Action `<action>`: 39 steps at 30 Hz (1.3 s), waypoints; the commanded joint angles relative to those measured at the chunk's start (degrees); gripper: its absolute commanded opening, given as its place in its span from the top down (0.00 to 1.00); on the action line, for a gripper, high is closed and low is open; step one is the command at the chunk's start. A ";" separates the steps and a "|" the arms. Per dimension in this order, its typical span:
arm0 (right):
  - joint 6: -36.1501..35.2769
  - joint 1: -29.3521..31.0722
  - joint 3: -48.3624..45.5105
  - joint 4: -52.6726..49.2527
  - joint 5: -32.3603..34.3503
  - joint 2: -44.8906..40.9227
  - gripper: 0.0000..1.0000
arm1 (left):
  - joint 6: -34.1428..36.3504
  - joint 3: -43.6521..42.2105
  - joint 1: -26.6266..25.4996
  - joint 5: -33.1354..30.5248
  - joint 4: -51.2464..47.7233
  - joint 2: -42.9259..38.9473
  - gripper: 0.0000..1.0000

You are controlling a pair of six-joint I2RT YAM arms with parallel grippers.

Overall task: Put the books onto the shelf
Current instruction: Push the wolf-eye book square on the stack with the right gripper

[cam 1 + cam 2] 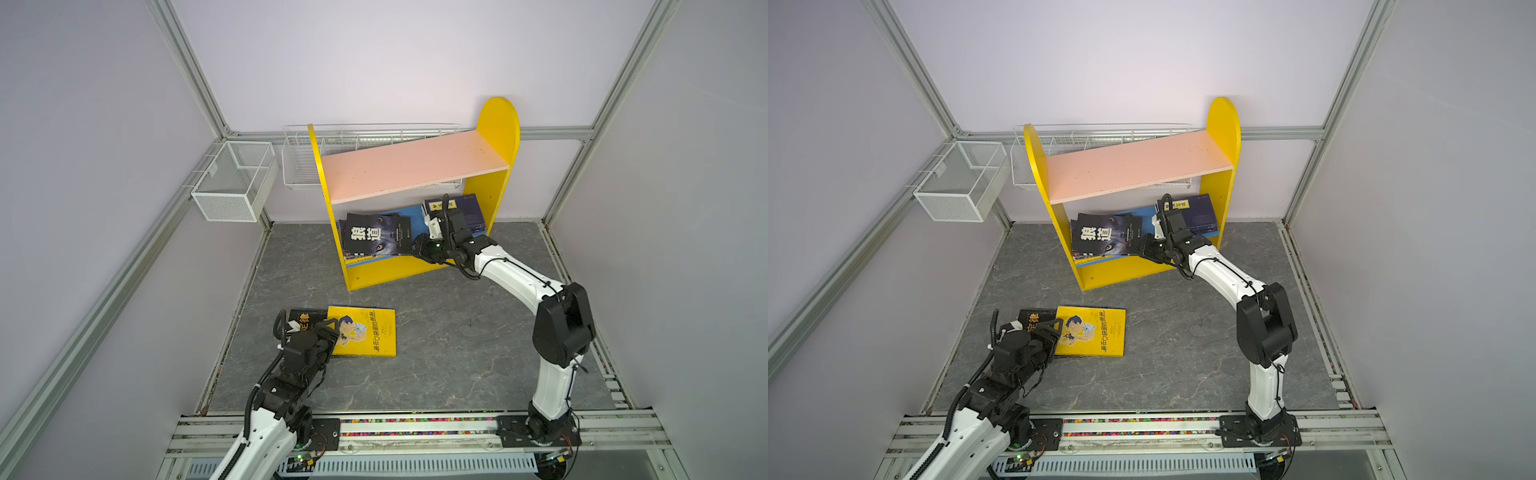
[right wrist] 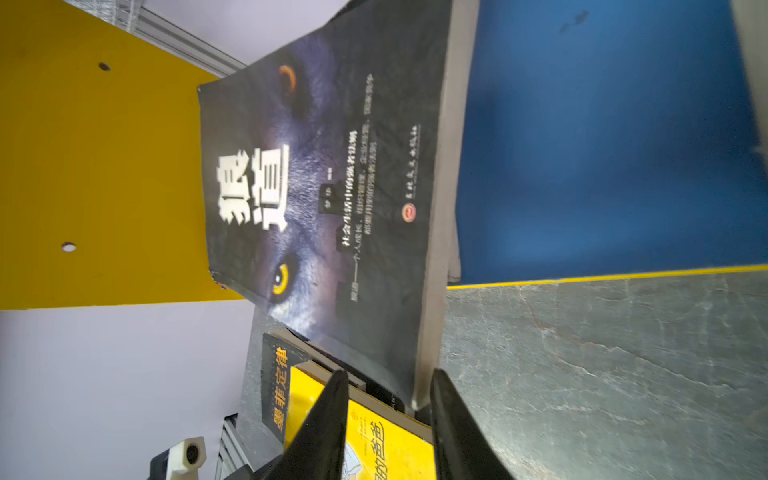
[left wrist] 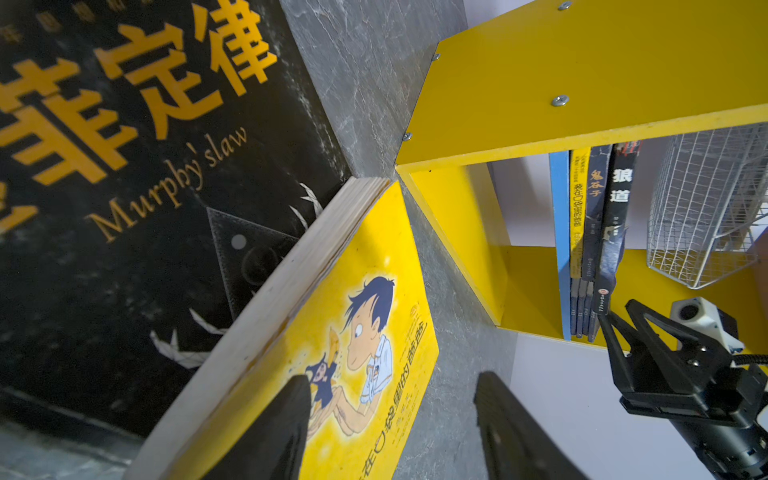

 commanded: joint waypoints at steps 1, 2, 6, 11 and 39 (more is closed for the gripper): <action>6.46 -0.31 -2.01 6.14 -3.30 1.87 0.66 | -0.73 -0.78 -0.13 -0.06 -0.52 -1.11 0.36; 7.24 -0.39 -2.13 6.90 -3.62 2.19 0.66 | -0.83 -0.78 -0.12 -0.10 -0.56 -1.34 0.36; 8.73 -0.71 -0.99 8.71 -4.02 3.81 0.68 | -1.26 -2.96 -0.11 -0.20 -1.08 -2.17 0.36; 3.71 -1.17 2.95 4.23 -0.50 5.14 0.72 | -1.44 -3.12 -0.12 -0.07 -1.62 -2.66 0.36; -15.83 -0.91 15.38 -4.44 -1.01 11.85 0.67 | -2.02 -3.34 -0.15 0.15 -1.38 -2.20 0.37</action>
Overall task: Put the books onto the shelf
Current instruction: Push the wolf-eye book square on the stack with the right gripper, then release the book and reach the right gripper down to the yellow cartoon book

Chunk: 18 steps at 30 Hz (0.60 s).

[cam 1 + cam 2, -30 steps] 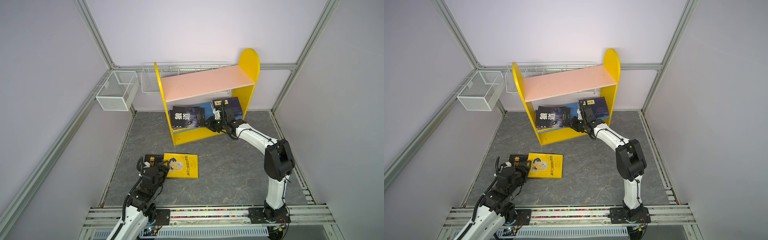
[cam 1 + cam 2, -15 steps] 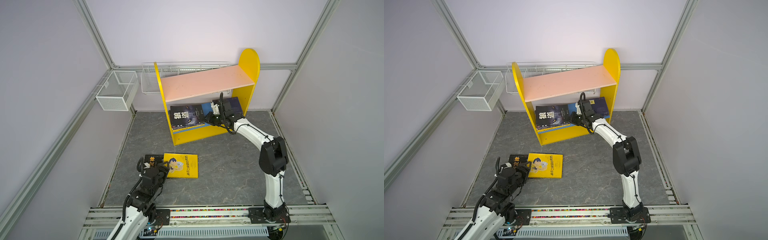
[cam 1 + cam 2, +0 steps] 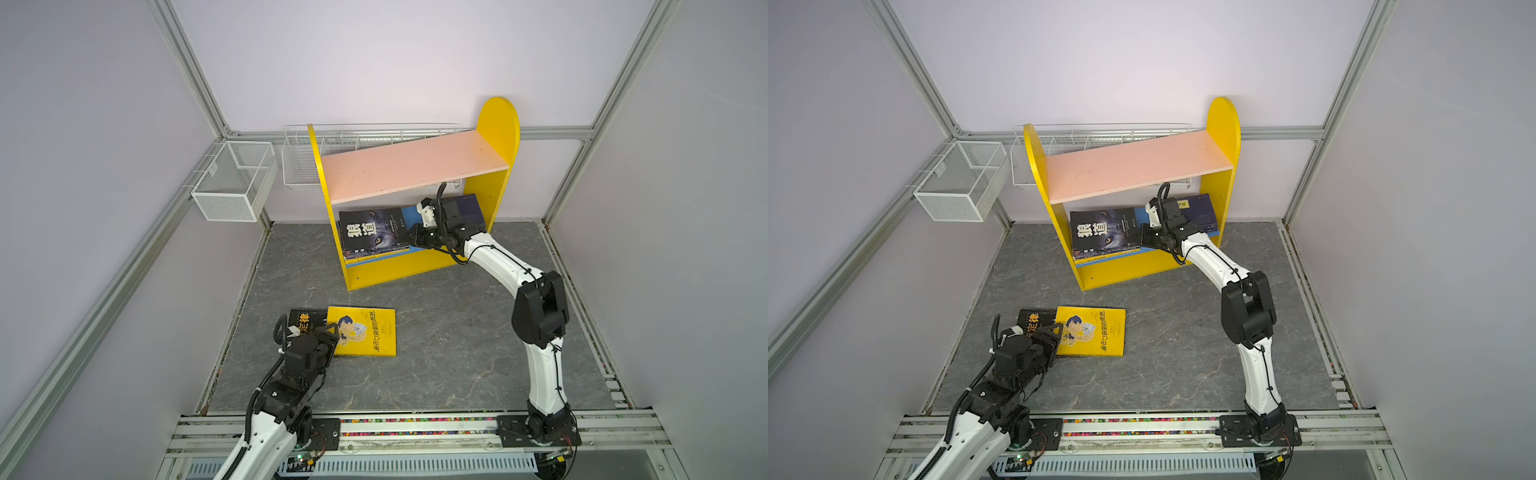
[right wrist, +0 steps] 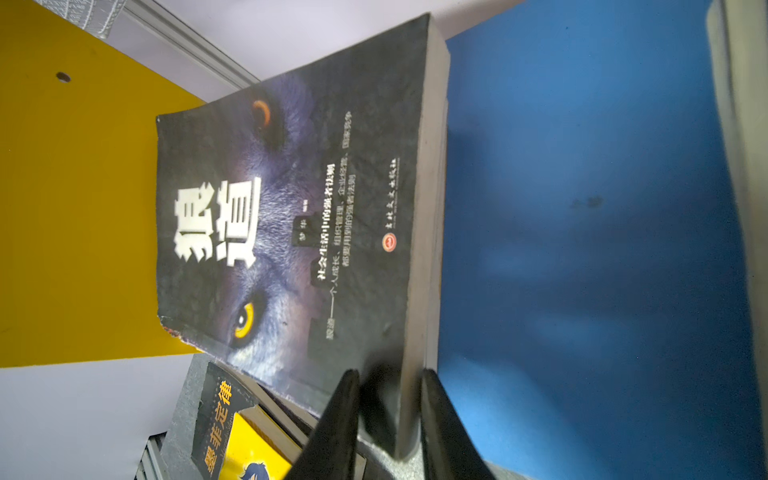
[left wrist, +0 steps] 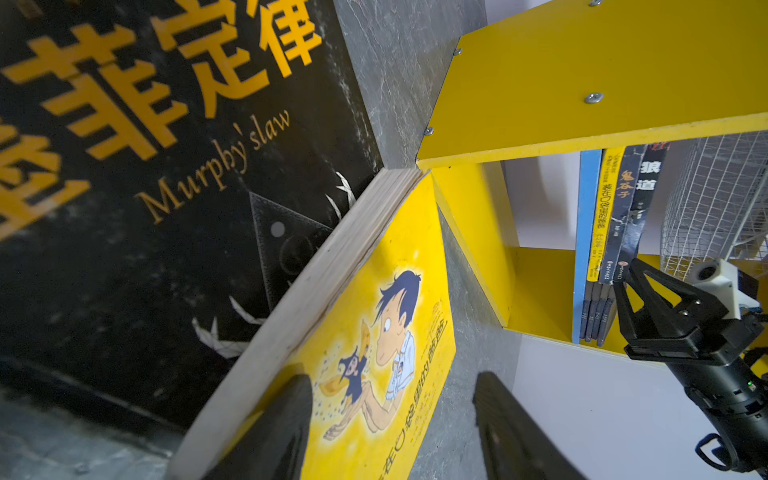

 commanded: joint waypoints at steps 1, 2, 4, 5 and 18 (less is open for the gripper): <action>-1.16 0.84 -2.99 2.63 -1.20 -1.69 0.63 | -0.13 -0.27 -0.11 -0.27 -0.98 -0.20 0.37; -0.85 0.80 -4.91 4.46 -0.56 -3.24 0.59 | 0.18 0.10 -0.13 -0.45 -1.46 -0.26 0.37; -0.48 0.82 -9.48 9.27 1.36 -7.45 0.48 | 0.78 0.75 -0.15 -1.02 -2.70 -0.54 0.37; -0.48 0.84 -11.28 10.70 2.44 -9.49 0.45 | 1.14 0.94 -0.15 -1.38 -3.33 -0.67 0.36; -0.03 4.80 -42.48 12.85 2.54 -32.29 0.35 | 7.11 8.14 -0.14 -8.61 -14.04 -2.16 0.33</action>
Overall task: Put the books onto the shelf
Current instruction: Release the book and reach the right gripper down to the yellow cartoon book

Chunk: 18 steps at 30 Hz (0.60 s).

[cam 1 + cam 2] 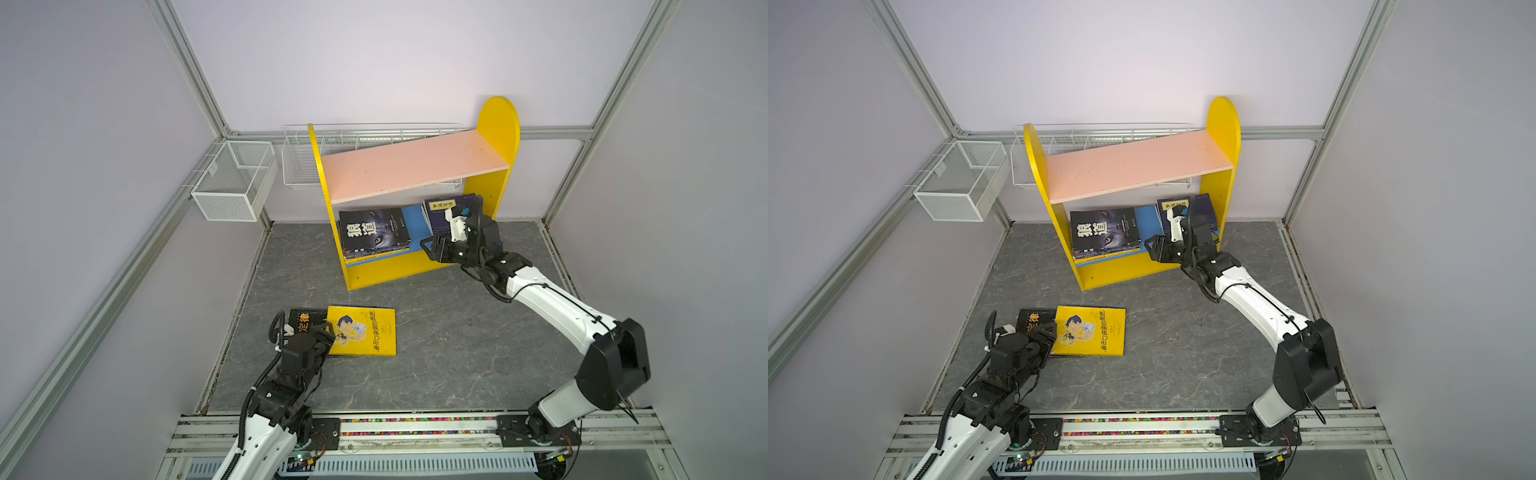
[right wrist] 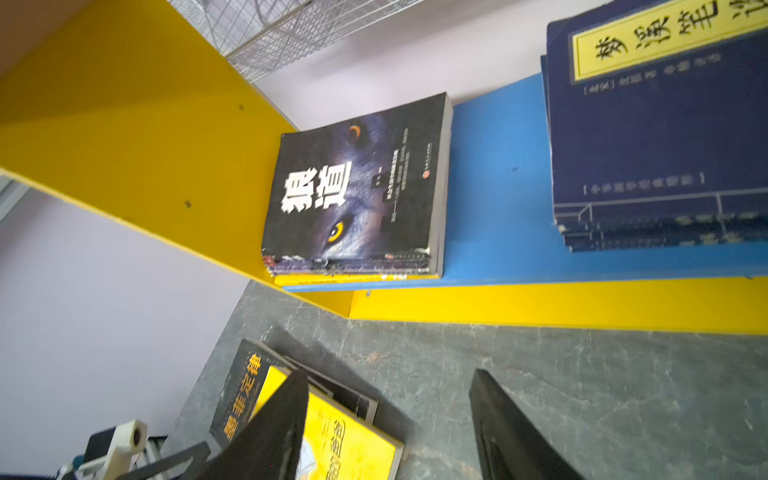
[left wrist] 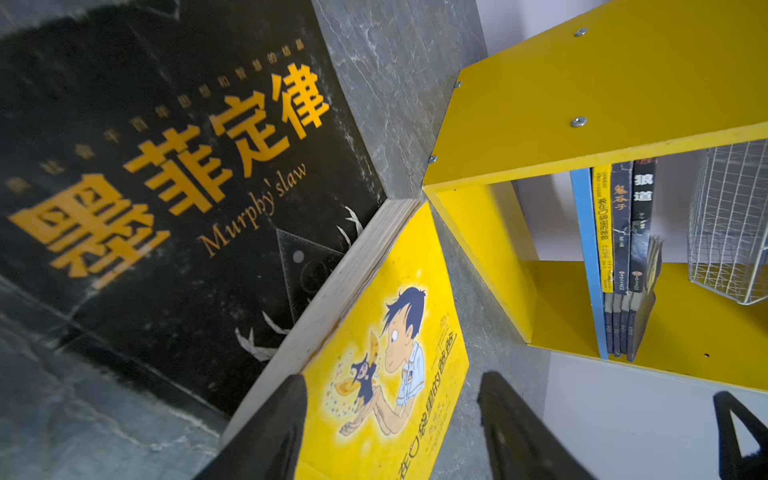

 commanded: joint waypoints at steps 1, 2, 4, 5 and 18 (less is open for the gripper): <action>-1.45 4.04 -6.58 -3.88 -5.41 2.34 0.35 | 3.05 3.07 -0.07 -3.60 -4.51 -0.17 0.33; -2.69 5.19 -7.04 -5.66 -7.26 3.37 0.35 | 3.68 3.52 -0.07 -3.74 -4.76 0.19 0.32; -5.88 7.33 -6.45 -10.79 -12.05 6.86 0.36 | 4.79 4.42 0.20 -3.80 -5.95 1.97 0.32; -7.14 8.13 -6.15 -12.80 -14.64 8.63 0.36 | 5.48 4.64 0.52 -3.34 -6.21 2.96 0.31; -12.72 11.77 4.05 -24.12 -34.53 29.33 0.36 | 16.97 4.04 6.47 5.27 -0.59 16.19 0.33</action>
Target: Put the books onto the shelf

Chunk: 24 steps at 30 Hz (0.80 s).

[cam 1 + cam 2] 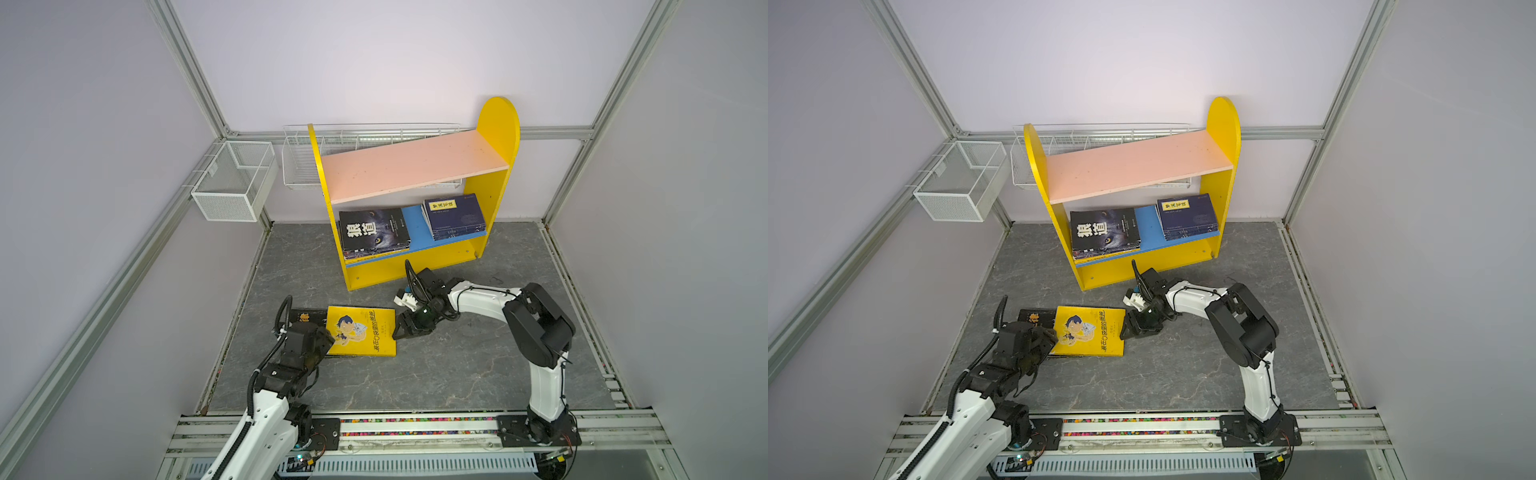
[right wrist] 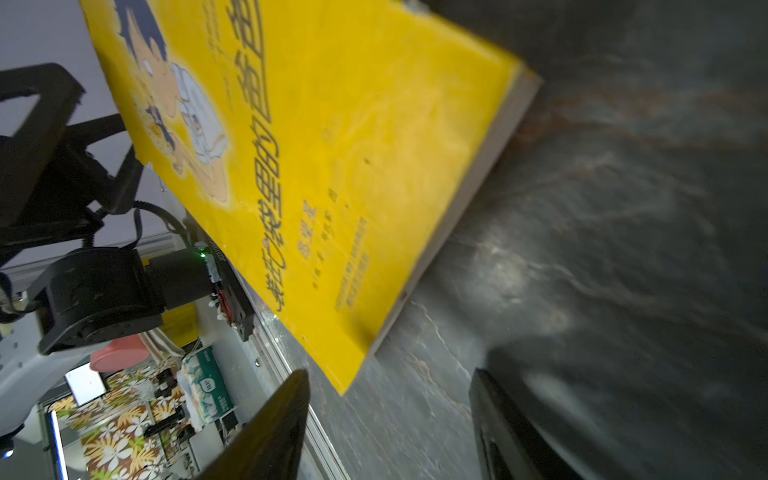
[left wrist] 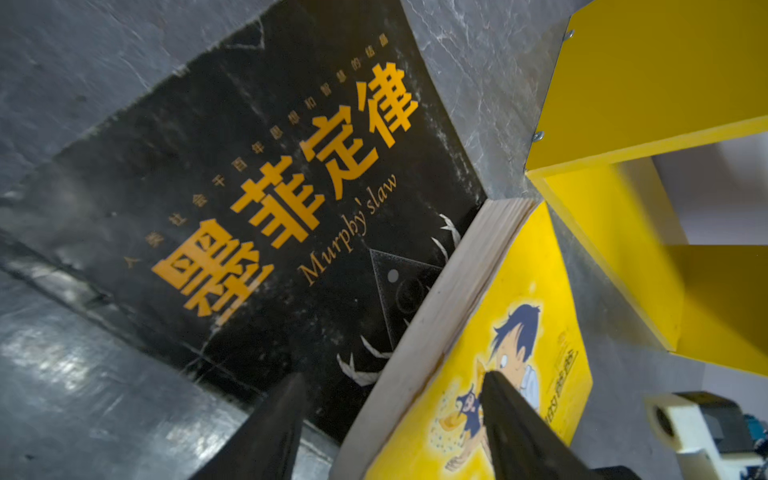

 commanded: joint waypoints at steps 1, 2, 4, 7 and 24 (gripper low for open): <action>-3.00 1.10 2.67 -3.29 -7.45 2.64 0.36 | 4.29 0.17 0.35 2.17 3.21 1.32 0.33; -2.91 1.27 3.07 -3.27 -8.24 3.29 0.36 | 4.35 -0.27 0.38 2.66 3.87 1.68 0.33; -2.71 1.51 3.78 -2.58 -9.58 4.30 0.37 | 4.39 -1.57 0.33 3.96 4.91 2.25 0.34; -1.22 1.59 3.73 -0.03 -10.73 4.71 0.38 | 4.12 -3.68 0.28 6.14 6.03 1.82 0.35; 11.94 -0.33 4.17 17.51 -12.40 0.33 0.42 | 0.25 -12.10 -0.70 13.72 11.61 -9.50 1.00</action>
